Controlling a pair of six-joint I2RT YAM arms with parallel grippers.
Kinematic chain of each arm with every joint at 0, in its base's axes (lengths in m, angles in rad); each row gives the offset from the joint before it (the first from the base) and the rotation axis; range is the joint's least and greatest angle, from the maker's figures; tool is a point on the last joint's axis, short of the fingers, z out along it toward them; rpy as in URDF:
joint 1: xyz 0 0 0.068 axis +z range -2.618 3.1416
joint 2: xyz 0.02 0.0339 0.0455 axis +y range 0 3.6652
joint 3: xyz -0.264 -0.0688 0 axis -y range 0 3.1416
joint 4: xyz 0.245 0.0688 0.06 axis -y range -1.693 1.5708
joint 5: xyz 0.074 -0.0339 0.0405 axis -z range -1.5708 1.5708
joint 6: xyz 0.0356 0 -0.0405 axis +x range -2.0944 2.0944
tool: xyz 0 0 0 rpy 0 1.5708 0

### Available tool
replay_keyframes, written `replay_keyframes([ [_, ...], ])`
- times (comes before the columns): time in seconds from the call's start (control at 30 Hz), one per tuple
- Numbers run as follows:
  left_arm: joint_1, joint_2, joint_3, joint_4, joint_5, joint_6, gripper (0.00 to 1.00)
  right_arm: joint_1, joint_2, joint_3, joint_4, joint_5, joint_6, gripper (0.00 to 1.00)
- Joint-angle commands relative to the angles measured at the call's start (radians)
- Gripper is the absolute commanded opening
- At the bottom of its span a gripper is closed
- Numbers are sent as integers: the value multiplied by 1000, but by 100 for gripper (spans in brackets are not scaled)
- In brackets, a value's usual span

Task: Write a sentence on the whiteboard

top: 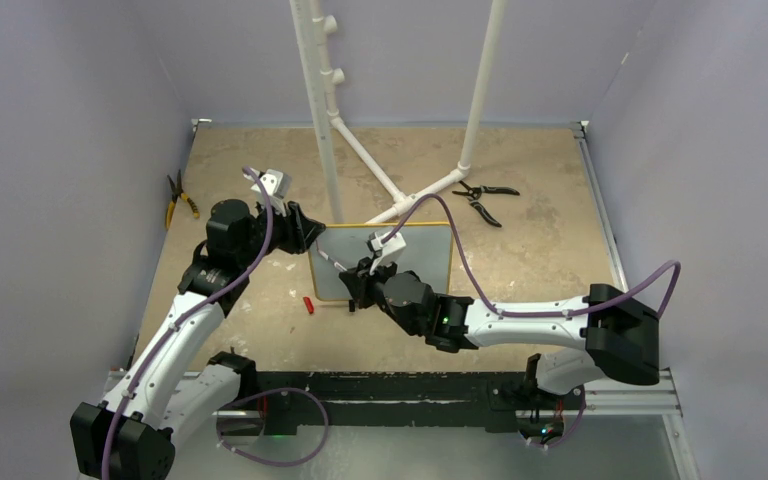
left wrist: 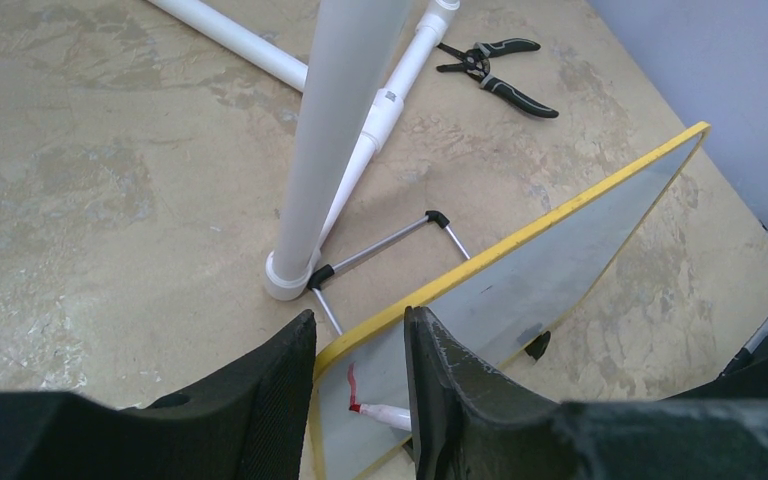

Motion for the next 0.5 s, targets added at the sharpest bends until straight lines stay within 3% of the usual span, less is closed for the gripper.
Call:
replay_keyframes([
  [0.0, 1, 5, -14, 31, 30, -14, 36, -4, -36, -8, 4, -16, -8, 0],
  [0.47, 1, 9, -12, 31, 27, -14, 36, 6, -60, 6, 125, 19, -92, 0],
])
